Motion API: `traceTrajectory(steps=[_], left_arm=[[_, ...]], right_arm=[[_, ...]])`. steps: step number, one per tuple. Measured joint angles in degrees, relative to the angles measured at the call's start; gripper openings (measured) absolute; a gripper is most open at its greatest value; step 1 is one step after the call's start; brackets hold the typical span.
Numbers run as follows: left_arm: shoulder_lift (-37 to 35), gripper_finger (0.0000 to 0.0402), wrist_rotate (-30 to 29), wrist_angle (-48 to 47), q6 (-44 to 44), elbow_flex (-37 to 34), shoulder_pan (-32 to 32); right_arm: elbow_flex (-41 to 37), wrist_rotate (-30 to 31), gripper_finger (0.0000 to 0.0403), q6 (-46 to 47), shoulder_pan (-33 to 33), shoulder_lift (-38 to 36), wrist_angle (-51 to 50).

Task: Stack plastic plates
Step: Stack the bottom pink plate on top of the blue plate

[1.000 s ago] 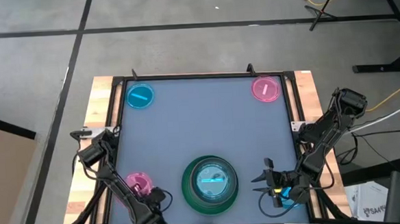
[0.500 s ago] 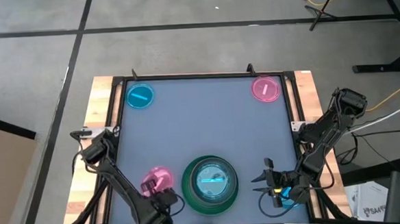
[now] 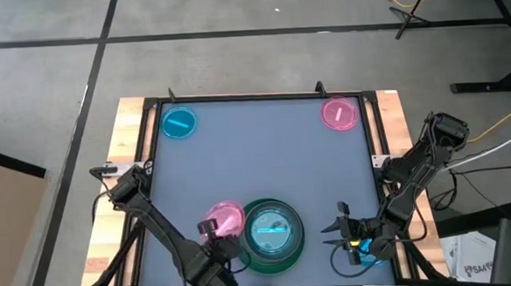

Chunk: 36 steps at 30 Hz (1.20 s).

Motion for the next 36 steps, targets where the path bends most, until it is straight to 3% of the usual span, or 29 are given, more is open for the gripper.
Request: traceTrajectory(steps=[5,12,20,36], left_arm=[[0.0,0.0000,-4.2,3.2,6.4,2.4,1.2],[0.0,0.0000,-7.5,15.0,18.6,2.6,3.2],[0.0,0.0000,-11.4,25.7,26.8,2.2,4.1],[1.5,0.0000,-3.2,34.3,27.2,-5.6,5.7]], right_arm=[[0.0,0.0,0.0136,0.0,0.0,0.0,0.0],[0.0,1.4,0.0136,0.0,0.0,0.0,-0.1],[0.0,2.6,0.0136,0.0,0.0,0.0,-0.3],[0.0,3.5,0.0136,-0.1,0.0,0.0,-0.5]])
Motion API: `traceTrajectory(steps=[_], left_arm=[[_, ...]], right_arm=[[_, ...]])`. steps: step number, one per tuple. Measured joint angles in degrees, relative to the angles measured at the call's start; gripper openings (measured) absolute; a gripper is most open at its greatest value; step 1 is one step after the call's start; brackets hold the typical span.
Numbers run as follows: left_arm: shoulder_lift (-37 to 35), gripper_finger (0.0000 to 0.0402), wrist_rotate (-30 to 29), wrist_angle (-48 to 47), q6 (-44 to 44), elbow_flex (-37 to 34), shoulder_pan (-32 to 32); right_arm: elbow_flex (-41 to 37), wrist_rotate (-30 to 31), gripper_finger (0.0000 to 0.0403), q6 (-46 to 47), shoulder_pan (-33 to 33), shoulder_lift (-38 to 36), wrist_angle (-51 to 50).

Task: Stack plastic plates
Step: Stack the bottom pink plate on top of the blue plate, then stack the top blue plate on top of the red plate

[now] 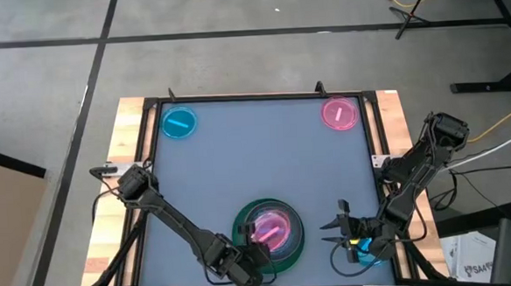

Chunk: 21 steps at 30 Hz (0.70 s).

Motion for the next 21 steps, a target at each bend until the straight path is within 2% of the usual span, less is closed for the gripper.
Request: traceTrajectory(steps=[8,13,17,21], left_arm=[[0.0,0.0004,2.3,0.2,-3.3,-2.9,1.4],[0.0,0.0046,4.9,1.4,-3.4,-2.9,2.3],[-0.3,0.0081,10.1,1.5,-3.4,-2.9,3.1],[-1.5,0.0093,12.3,1.1,-1.0,-2.9,3.0]], right_arm=[[0.0,0.1,0.0136,0.0,0.0,0.0,0.0],[0.0,0.1,0.0136,0.0,0.0,0.0,0.0],[0.0,0.4,0.0136,0.0,0.0,0.0,-0.1],[0.0,2.7,0.0136,-0.1,0.0,0.0,1.1]])
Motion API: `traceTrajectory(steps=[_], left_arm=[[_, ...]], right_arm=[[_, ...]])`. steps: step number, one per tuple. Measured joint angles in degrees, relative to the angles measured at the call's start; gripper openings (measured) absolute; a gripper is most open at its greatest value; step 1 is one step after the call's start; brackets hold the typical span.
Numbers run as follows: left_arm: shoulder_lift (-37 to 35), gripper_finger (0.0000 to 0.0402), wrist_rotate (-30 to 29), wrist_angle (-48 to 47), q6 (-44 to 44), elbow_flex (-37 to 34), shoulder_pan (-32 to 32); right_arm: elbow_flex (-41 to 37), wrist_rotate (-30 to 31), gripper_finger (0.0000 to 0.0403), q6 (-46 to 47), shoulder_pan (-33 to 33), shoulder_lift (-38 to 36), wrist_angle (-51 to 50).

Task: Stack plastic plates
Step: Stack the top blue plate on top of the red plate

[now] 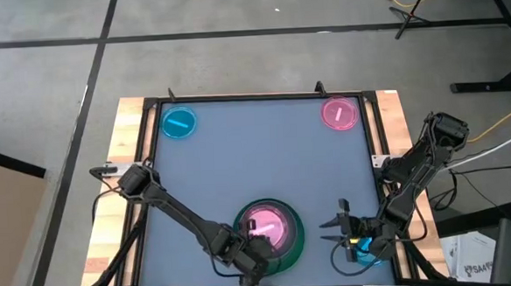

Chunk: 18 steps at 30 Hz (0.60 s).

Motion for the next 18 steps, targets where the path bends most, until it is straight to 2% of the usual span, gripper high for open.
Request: traceTrajectory(steps=[4,7,14,18], left_arm=[[-3.0,0.0091,-3.0,-2.5,2.6,0.0,-0.6],[-5.0,0.0090,-6.5,-5.9,4.7,0.2,-0.9],[-8.0,0.0090,-17.1,-18.8,6.7,-0.3,0.7],[-10.5,0.0090,-17.3,-18.7,8.3,-5.0,3.4]], right_arm=[[0.0,2.1,0.0136,-2.8,0.0,0.0,0.8],[0.0,6.2,0.0136,-4.4,0.0,0.0,1.0],[0.0,13.4,0.0136,-4.7,-1.0,0.6,0.7],[0.0,13.4,0.0136,-7.2,-4.2,0.6,0.9]])
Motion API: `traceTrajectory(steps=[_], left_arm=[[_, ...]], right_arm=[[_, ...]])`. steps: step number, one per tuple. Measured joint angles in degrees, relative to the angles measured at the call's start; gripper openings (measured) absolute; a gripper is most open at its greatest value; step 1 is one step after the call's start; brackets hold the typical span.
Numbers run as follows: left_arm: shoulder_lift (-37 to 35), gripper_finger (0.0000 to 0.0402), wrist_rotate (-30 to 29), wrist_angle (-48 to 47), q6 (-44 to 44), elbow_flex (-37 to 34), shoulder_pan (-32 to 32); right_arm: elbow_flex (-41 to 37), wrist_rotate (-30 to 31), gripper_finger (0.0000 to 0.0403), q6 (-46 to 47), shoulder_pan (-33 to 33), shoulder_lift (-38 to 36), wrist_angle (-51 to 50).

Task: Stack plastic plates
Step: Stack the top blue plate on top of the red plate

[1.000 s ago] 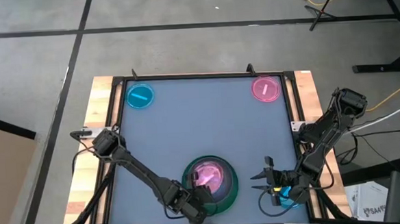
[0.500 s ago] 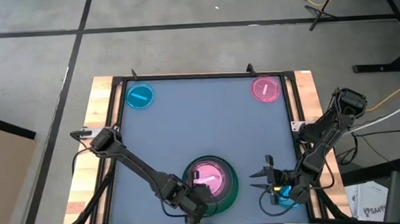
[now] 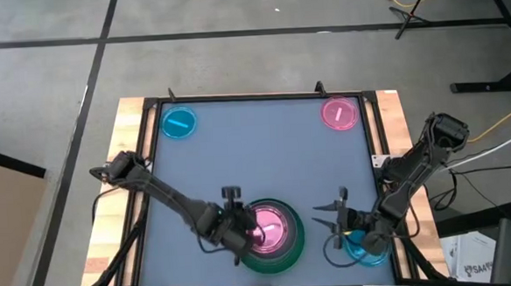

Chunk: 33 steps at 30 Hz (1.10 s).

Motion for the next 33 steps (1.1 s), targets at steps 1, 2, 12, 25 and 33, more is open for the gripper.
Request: traceTrajectory(steps=[1,2,12,25,33], left_arm=[[-1.4,0.0090,0.6,0.2,0.0,-1.8,0.7],[-2.6,0.0090,1.2,0.3,-0.2,-3.9,1.4],[-22.3,0.0090,1.7,5.6,-3.6,-26.8,12.7],[-27.5,0.0090,3.1,9.4,3.3,-42.4,39.0],[-27.5,0.0090,7.6,19.5,12.2,-45.7,54.2]], right_arm=[[0.0,-0.8,0.0136,-0.1,-1.0,0.0,0.0],[0.0,-1.6,0.0136,-0.2,-1.8,0.0,-0.1],[0.0,-10.2,0.0136,-1.7,-10.1,0.0,-2.9],[0.0,-9.7,0.0136,-12.2,-19.9,0.0,-9.3],[0.0,-9.7,0.0136,-16.3,-24.8,0.0,-14.4]])
